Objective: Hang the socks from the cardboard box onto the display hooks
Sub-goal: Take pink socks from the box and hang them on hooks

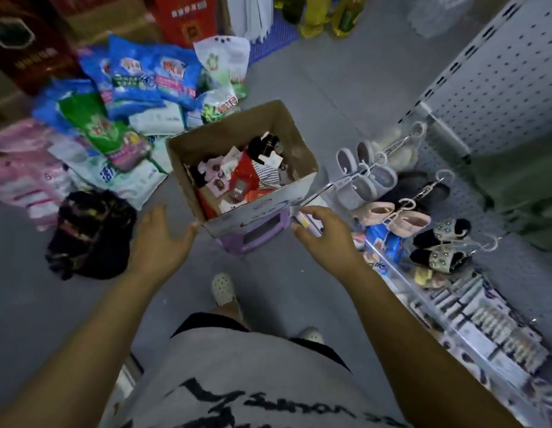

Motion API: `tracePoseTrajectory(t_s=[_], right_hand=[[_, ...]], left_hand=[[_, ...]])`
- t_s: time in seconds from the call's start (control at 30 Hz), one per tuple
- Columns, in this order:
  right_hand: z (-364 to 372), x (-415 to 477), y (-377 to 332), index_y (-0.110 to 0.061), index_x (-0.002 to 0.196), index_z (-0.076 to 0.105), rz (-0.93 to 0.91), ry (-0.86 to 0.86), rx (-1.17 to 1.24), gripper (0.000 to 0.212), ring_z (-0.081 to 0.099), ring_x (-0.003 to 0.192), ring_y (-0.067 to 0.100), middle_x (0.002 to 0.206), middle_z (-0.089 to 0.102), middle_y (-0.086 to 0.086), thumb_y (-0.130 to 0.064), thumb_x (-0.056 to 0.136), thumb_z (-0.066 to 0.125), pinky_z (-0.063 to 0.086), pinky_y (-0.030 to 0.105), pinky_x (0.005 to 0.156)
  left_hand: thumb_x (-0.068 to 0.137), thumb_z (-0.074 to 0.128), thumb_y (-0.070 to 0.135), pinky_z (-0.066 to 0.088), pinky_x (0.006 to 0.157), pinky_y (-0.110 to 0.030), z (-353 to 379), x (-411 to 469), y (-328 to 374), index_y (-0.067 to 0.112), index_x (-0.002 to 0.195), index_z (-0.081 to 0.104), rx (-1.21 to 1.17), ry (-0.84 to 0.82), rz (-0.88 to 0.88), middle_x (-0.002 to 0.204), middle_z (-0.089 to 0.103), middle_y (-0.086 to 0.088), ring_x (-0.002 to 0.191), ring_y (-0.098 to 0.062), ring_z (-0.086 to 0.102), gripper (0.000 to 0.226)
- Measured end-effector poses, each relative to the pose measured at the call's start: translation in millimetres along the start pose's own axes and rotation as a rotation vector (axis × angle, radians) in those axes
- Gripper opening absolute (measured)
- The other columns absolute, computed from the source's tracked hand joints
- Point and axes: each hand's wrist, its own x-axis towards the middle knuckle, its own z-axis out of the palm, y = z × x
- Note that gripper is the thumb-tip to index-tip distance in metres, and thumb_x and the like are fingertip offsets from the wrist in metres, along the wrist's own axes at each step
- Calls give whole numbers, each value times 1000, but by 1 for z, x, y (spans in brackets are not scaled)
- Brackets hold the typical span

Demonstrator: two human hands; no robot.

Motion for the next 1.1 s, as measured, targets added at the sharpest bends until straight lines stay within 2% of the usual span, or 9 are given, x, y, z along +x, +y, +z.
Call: tracePoseTrajectory(t_s=[0.13,0.3,0.53,0.67,0.73,0.8,0.87,1.0,1.1], right_hand=[[34,36,-28,-15,124,66,26,21,-57,37,58,117,19,128,65,3,-29,90,71,42,26,98],[72,73,-52,-12,122,68,-28,-29,-83,35,59,113,17,125,66,5,-25,89,72,48,31,96],[118,152,-61,-11,121,68,-154,-311,-275,31,61,109,23,120,68,8,-20,91,69,48,29,90],[147,217,-56,-16,123,65,-203,-432,-352,30,60,108,21,119,66,4,-27,95,65,49,32,90],[165,251,-54,-15,129,63,-183,-476,-384,35,60,113,25,124,65,7,-25,96,63,48,32,92],[180,284,-54,-11,131,62,-163,-451,-374,35,61,116,27,128,65,12,-19,96,62,46,28,93],[197,312,-55,-8,130,63,-180,-453,-358,34,61,119,28,130,65,13,-13,96,61,45,30,98],[238,358,-41,-8,138,54,-229,-584,-460,41,52,130,27,141,57,12,-12,97,59,37,32,110],[265,379,-24,-14,145,46,-238,-664,-594,48,47,135,30,149,49,11,-13,98,57,39,38,111]], left_hand=[[89,63,60,37,116,-47,-20,47,-27,7,154,34,-18,-112,-42,156,39,-19,142,-37,40,89],[98,57,51,27,120,-37,-16,86,-35,7,159,23,-110,-240,-133,165,26,-15,149,-32,31,83],[102,51,50,40,113,-40,16,124,-29,9,154,32,-298,-266,-248,156,42,-16,140,-31,45,69],[102,47,52,42,112,-42,34,145,-32,8,151,37,-396,-226,-360,150,49,-16,133,-30,52,66],[104,44,50,45,106,-37,44,156,-34,7,142,48,-410,-201,-406,136,59,-14,124,-29,57,57],[107,42,44,44,86,-30,54,165,-35,11,106,61,-450,-166,-433,99,64,-6,99,-24,61,39],[107,45,39,36,70,-29,60,171,-32,21,72,47,-504,-77,-454,72,50,2,71,-14,50,40],[107,49,30,37,62,-19,71,180,-37,33,68,44,-488,46,-397,62,47,12,60,2,49,39],[106,49,29,35,56,-14,76,181,-47,25,77,55,-422,46,-325,60,48,11,58,2,50,30]])
